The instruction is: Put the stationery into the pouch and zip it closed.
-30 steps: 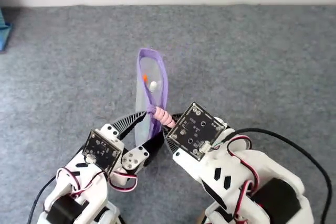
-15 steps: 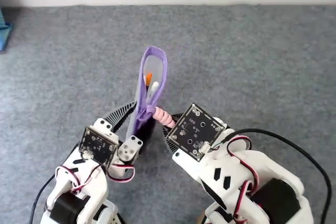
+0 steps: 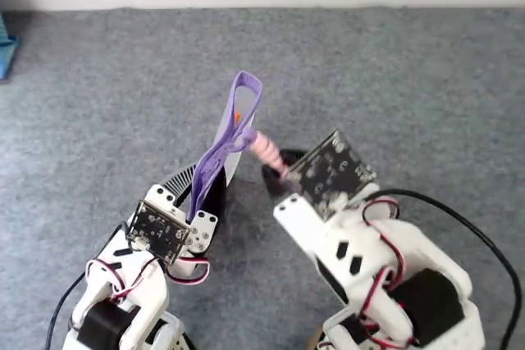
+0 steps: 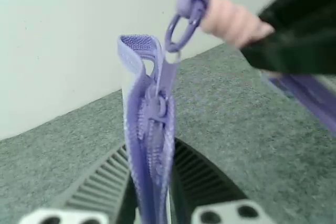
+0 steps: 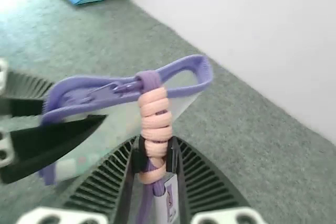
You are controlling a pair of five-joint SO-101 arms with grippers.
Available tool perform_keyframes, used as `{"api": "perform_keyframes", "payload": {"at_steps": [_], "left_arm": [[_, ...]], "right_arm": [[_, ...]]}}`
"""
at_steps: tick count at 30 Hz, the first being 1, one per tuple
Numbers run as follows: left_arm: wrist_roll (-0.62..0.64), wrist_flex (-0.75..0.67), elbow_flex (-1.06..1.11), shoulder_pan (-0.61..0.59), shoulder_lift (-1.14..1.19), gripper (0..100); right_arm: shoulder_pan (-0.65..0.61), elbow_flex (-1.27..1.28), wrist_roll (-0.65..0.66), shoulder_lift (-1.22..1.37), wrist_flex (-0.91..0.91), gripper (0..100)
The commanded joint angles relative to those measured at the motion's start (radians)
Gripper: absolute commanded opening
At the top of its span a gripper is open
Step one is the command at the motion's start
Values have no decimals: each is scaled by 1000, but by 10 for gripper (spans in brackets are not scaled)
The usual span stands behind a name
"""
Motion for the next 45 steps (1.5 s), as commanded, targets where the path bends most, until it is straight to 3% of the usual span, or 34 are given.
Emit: {"api": "perform_keyframes", "payload": {"at_steps": [1, 9, 23, 28, 32, 38, 45], "left_arm": [[-11, 75, -87, -8, -3, 14], [-11, 169, -157, -8, -3, 13], [-5, 175, -170, -8, -5, 13], [-5, 172, -168, -8, -5, 13], [-5, 173, -163, -8, -5, 13], [-9, 172, -124, 0, -5, 13], [-9, 172, -120, 0, -5, 13]], "right_arm": [[77, -6, -21, 59, -96, 8], [217, -11, -129, 232, -300, 8], [295, -14, -78, 401, -464, 8], [248, -68, -28, 369, -315, 11], [239, -180, -83, 374, -193, 12], [216, -390, -318, 460, -59, 12], [30, -746, -634, 622, 254, 53]]}}
